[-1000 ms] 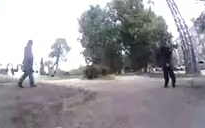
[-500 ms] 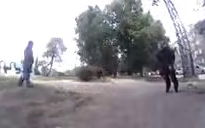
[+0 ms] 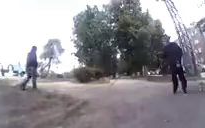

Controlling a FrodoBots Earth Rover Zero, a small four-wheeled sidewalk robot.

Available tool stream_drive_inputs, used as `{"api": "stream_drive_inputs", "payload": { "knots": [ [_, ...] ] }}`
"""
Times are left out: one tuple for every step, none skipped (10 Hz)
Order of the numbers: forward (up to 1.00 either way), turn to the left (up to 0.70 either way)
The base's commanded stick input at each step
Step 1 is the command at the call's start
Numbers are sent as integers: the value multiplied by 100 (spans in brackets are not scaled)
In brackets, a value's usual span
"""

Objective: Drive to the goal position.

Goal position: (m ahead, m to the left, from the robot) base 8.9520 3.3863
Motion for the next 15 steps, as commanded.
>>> {"api": "stream_drive_inputs", "payload": {
  "knots": [
    [85,0],
    [85,0],
    [85,0],
    [85,0],
    [85,0],
    [85,0],
    [85,0],
    [85,0],
    [85,0],
    [85,0],
    [85,0],
    [85,0],
    [85,0],
    [85,0],
    [85,0]
  ]
}}
